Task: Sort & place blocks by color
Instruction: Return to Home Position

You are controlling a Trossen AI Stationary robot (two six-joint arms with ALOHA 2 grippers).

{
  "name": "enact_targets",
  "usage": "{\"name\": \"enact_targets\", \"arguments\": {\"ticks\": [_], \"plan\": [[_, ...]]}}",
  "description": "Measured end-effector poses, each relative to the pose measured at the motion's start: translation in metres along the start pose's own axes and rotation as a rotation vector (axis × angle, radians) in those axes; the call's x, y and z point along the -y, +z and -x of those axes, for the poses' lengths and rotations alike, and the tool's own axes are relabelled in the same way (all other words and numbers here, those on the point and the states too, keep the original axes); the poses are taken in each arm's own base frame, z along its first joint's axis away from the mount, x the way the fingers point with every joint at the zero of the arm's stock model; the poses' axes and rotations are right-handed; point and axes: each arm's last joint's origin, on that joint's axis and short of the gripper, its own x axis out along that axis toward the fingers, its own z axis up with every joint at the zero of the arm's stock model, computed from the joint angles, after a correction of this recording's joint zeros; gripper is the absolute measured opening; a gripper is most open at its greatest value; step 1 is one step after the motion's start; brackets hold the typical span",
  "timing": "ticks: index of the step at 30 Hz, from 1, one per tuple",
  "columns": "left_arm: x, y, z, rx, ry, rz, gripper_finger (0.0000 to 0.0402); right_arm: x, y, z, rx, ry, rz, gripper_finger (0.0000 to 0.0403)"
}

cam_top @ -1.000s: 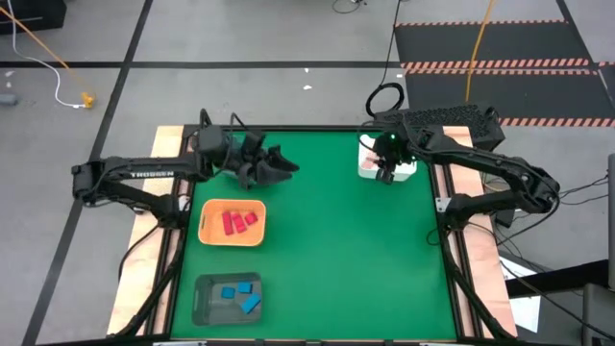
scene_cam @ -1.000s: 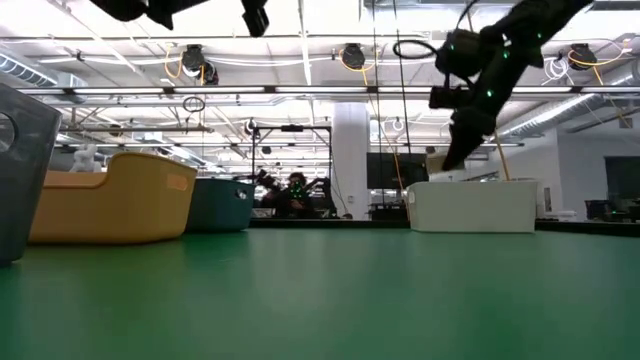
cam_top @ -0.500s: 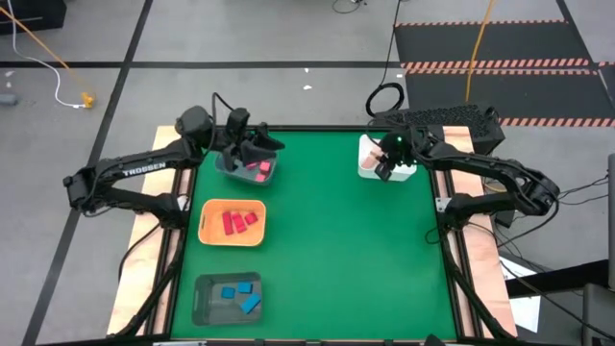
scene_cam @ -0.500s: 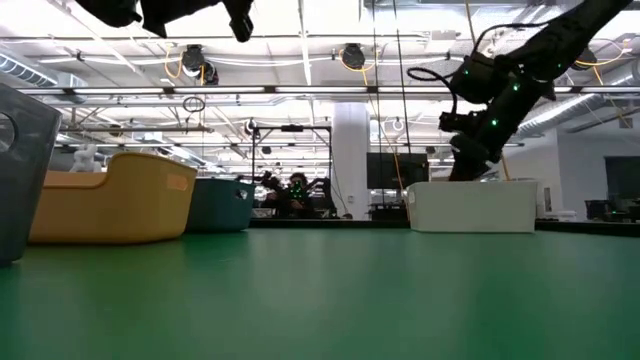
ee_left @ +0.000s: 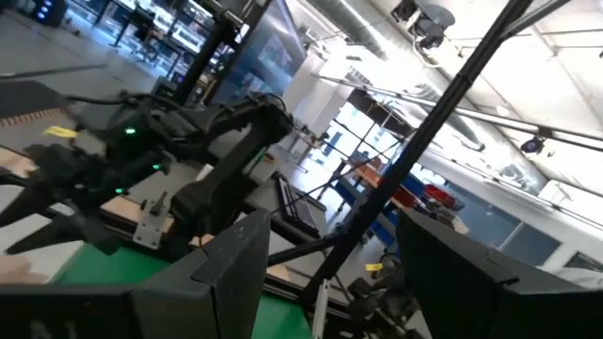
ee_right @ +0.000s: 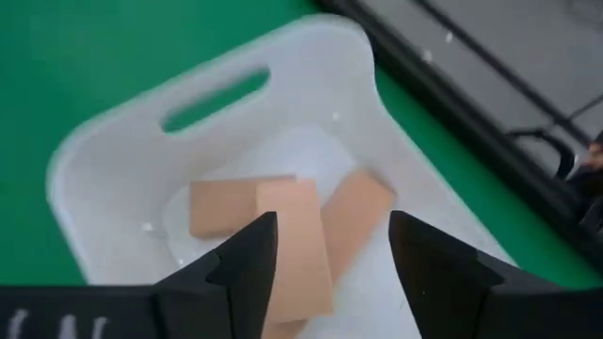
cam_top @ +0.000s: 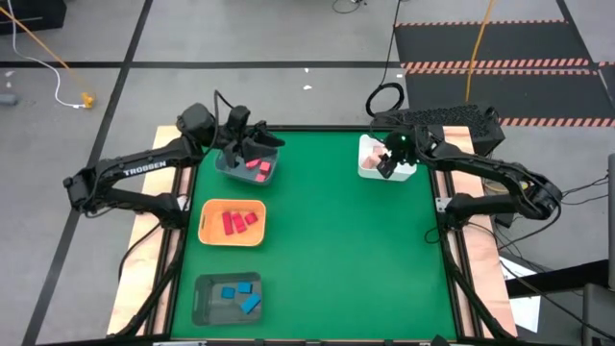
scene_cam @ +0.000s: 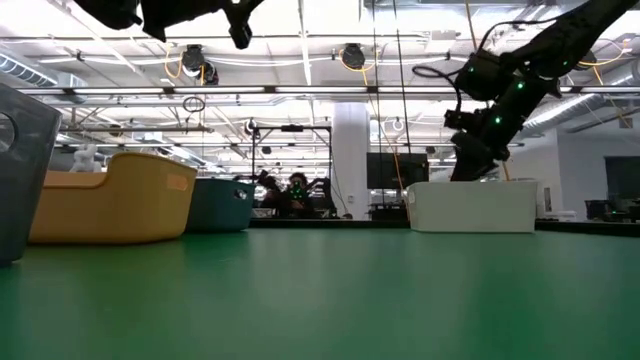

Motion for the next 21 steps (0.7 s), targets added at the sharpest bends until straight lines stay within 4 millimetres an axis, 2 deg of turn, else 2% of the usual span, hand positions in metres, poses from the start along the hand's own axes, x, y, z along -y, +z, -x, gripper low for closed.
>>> {"name": "enact_targets", "arguments": {"ticks": [4, 9, 12, 16, 21], "plan": [[-0.003, 0.002, 0.004, -0.01, -0.002, -0.006, 0.0232, 0.001, 0.007, 0.017, 0.096, -0.006, -0.011, 0.02], [-0.002, 0.005, 0.012, -0.06, -0.051, -0.051, 0.0232, 0.002, 0.014, 0.05, 0.255, 0.007, -0.184, 0.02], [0.004, 0.007, 0.018, -0.083, -0.06, -0.129, 0.0232, 0.0, 0.015, 0.07, 0.342, 0.111, -0.253, 0.02], [0.011, 0.005, 0.032, -0.117, -0.009, -0.235, 0.0232, -0.006, 0.014, 0.092, 0.426, 0.317, -0.22, 0.0201], [0.018, -0.001, 0.054, -0.152, 0.193, -0.291, 0.0232, -0.014, 0.012, 0.109, 0.496, 0.378, -0.183, 0.0201]]}}
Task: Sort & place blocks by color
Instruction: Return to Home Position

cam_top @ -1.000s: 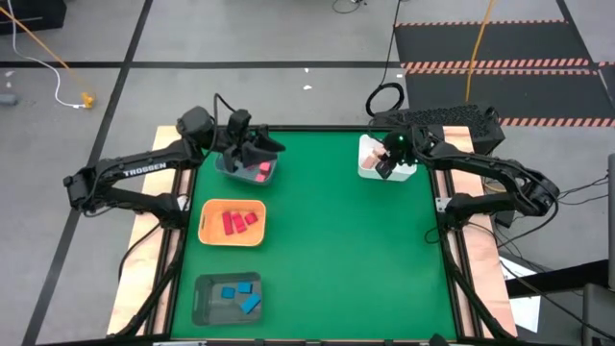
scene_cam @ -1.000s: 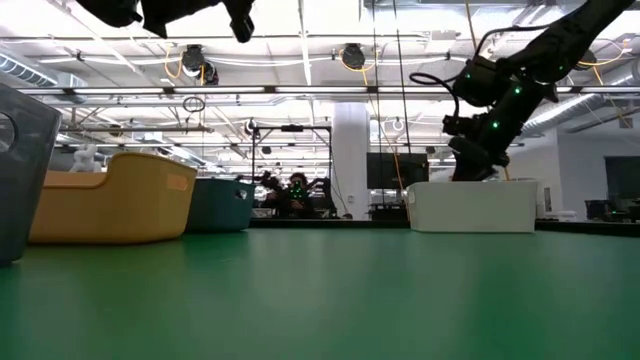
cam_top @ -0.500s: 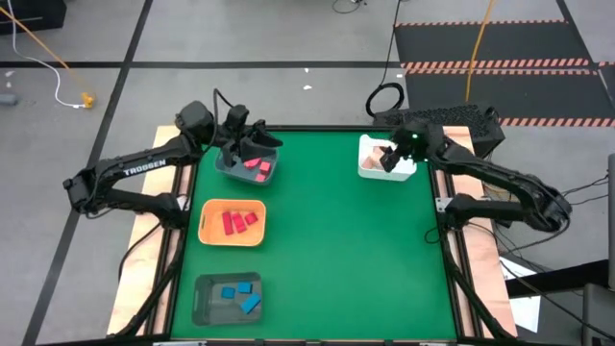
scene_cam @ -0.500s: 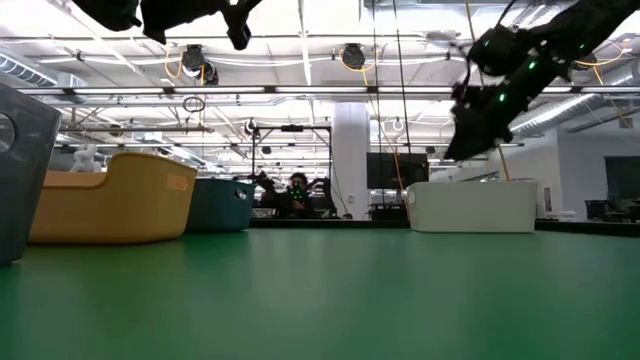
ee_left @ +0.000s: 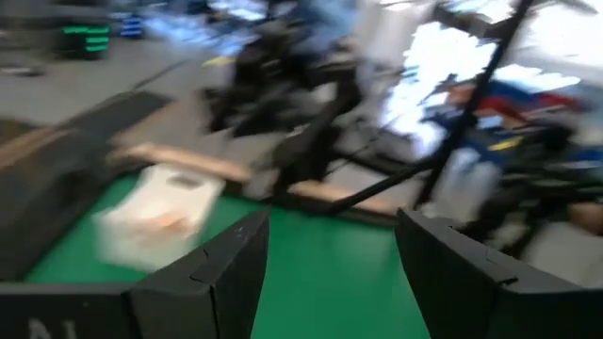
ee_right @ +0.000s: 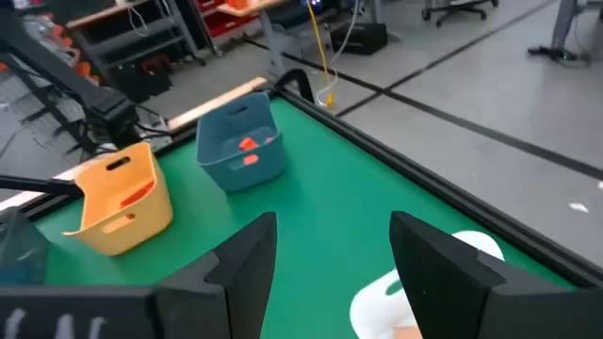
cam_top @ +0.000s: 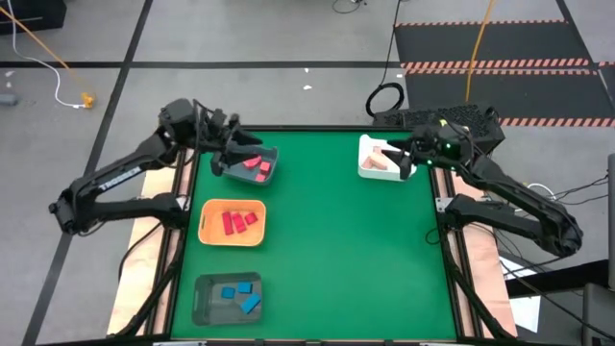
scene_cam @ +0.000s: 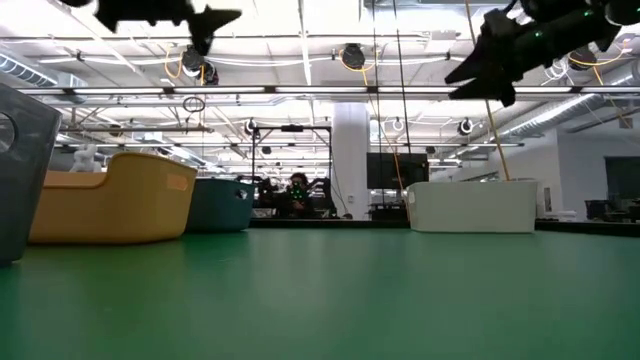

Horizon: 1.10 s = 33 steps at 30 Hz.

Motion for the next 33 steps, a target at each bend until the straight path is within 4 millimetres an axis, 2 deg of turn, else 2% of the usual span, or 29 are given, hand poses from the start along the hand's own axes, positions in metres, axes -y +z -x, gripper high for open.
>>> {"name": "enact_targets", "arguments": {"ticks": [6, 15, 27, 30, 33], "plan": [[0.017, -0.008, 0.029, -0.059, 0.254, -0.035, 0.0232, -0.007, 0.0, 0.006, 0.019, 0.019, 0.017, 0.0201], [0.046, -0.023, 0.061, -0.149, 0.434, -0.022, 0.0232, -0.008, -0.009, 0.005, -0.067, 0.014, 0.003, 0.0201], [0.068, -0.035, 0.086, -0.168, 0.569, 0.009, 0.0232, -0.007, -0.013, 0.006, -0.112, 0.006, 0.017, 0.0201], [0.069, -0.039, 0.089, -0.151, 0.588, -0.008, 0.0232, -0.007, -0.013, 0.006, -0.114, 0.005, 0.022, 0.0201], [0.062, -0.048, 0.086, -0.093, 0.617, -0.048, 0.0232, -0.007, -0.013, 0.006, -0.114, 0.006, 0.041, 0.0201]]}}
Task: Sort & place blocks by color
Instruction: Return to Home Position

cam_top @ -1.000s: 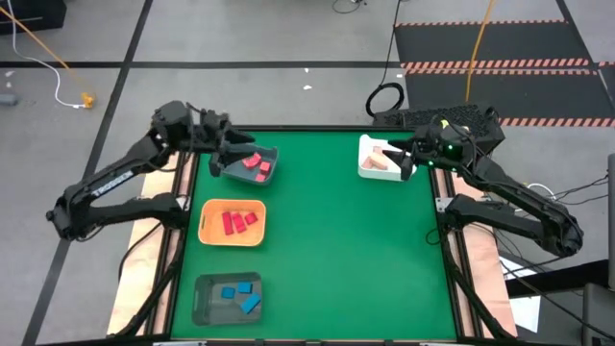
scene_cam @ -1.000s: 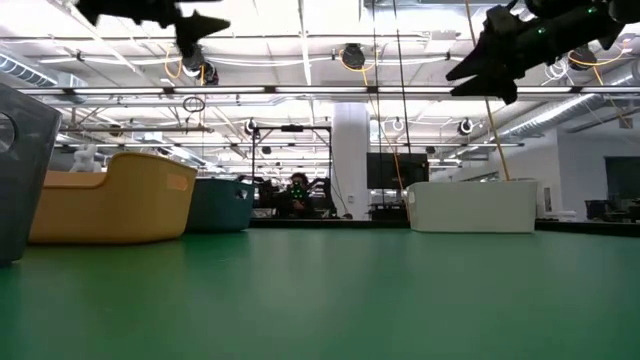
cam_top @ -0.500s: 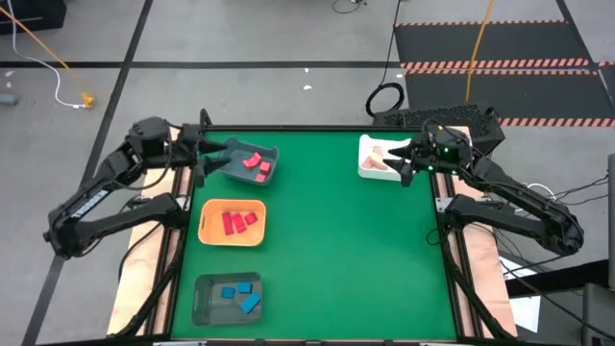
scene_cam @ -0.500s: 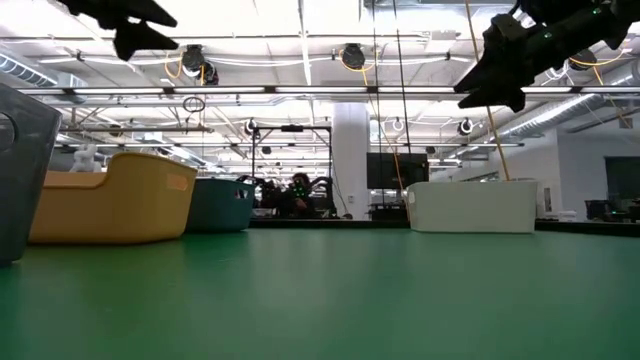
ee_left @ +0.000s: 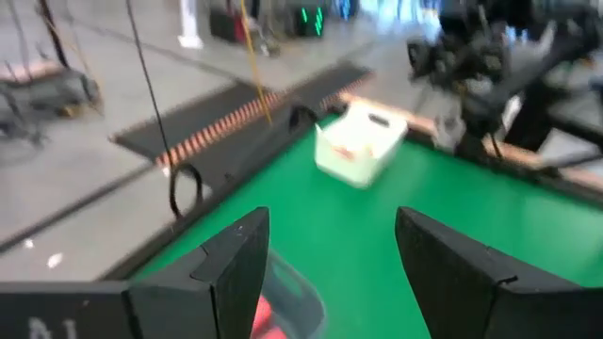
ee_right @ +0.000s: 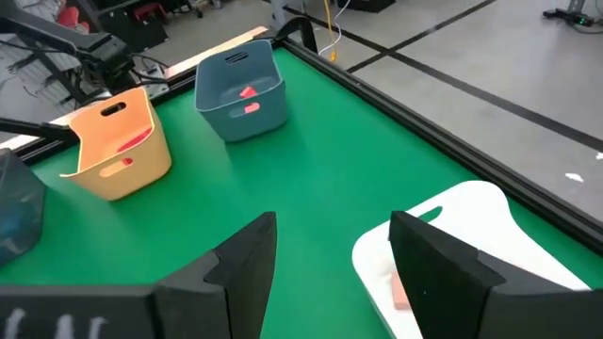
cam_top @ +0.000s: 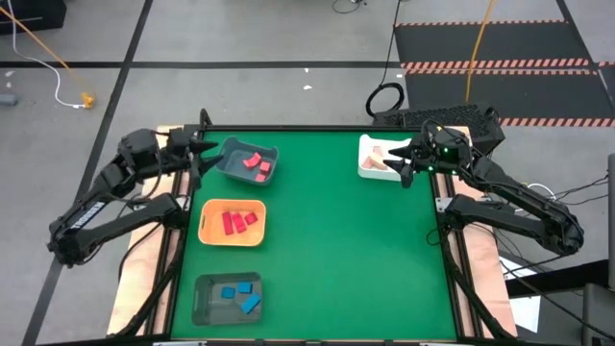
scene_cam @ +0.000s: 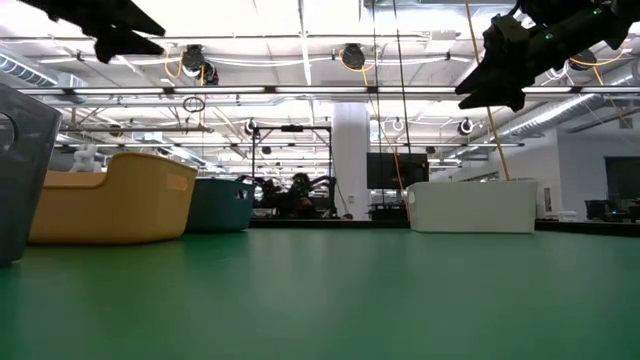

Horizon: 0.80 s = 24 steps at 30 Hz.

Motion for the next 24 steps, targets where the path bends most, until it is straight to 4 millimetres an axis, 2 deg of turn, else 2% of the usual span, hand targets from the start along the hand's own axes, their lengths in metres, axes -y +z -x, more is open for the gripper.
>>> {"name": "enact_targets", "arguments": {"ticks": [4, 10, 21, 24], "plan": [[-0.007, -0.015, -0.023, 0.161, -0.006, 0.031, 0.0232, 0.0, 0.0, 0.0, 0.001, -0.001, 0.003, 0.0201], [-0.014, -0.054, -0.054, 0.287, -0.074, 0.13, 0.0232, 0.0, 0.0, 0.0, 0.0, 0.0, 0.003, 0.0201], [-0.015, -0.112, -0.07, 0.361, -0.152, 0.236, 0.0232, 0.0, -0.001, -0.001, 0.004, -0.003, 0.011, 0.0201], [-0.016, -0.122, -0.071, 0.352, -0.155, 0.271, 0.0232, 0.004, -0.012, -0.006, -0.021, -0.006, 0.004, 0.0201]]}}
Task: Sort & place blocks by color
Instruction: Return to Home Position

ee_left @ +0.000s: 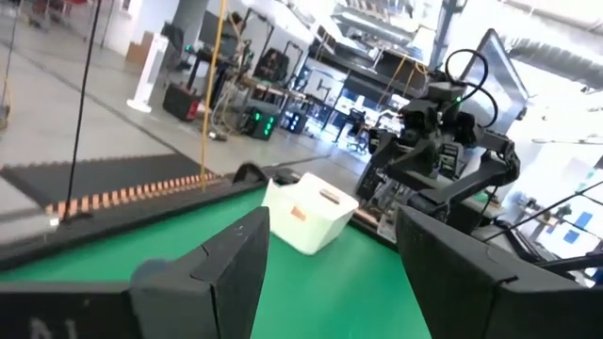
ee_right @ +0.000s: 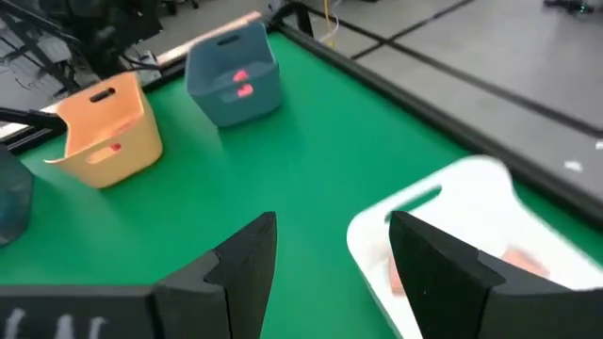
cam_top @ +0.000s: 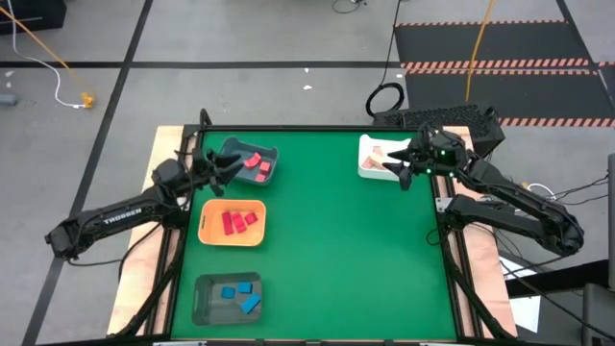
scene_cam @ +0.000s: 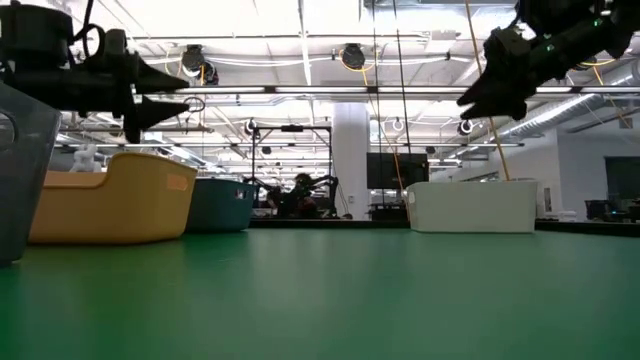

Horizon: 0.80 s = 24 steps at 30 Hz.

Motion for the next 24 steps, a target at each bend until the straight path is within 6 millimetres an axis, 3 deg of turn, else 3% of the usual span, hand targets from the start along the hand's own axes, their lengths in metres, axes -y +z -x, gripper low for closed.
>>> {"name": "enact_targets", "arguments": {"ticks": [12, 24], "plan": [[-0.003, -0.007, 0.002, -0.028, 0.02, 0.05, 0.0232, 0.015, -0.057, -0.028, 0.07, 0.029, -0.13, 0.0201], [-0.003, -0.008, 0.002, -0.035, 0.024, 0.09, 0.0232, 0.019, -0.082, -0.033, 0.176, 0.067, -0.192, 0.0201]]}}
